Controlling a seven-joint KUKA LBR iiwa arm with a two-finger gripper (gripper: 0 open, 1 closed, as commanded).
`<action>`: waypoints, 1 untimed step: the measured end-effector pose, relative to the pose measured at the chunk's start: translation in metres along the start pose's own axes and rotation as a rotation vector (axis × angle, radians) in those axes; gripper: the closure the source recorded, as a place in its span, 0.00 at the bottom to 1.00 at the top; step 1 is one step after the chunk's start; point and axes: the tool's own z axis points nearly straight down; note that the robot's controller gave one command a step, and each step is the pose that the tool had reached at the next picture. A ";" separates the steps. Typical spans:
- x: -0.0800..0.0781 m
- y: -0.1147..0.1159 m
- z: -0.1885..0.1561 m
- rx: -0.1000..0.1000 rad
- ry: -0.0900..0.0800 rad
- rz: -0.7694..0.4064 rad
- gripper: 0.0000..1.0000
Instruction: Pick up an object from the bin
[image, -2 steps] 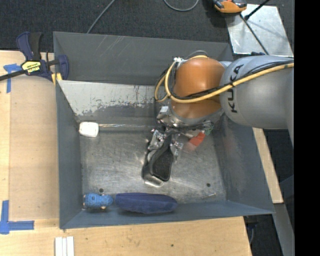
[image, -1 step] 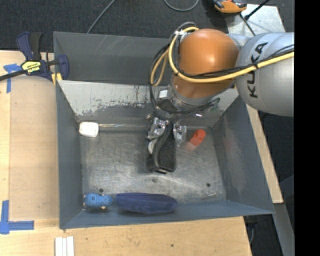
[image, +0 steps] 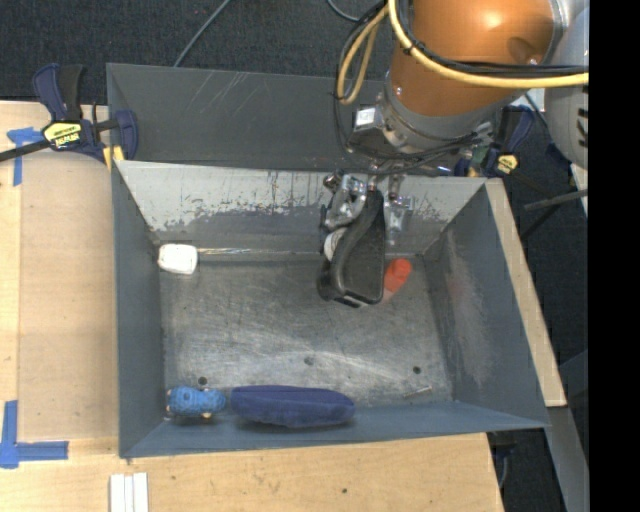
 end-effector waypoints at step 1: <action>0.034 0.023 -0.039 -0.007 0.000 -0.475 1.00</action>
Offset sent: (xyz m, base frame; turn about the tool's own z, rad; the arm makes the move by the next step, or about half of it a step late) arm -0.0322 -0.0244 0.0403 -0.4771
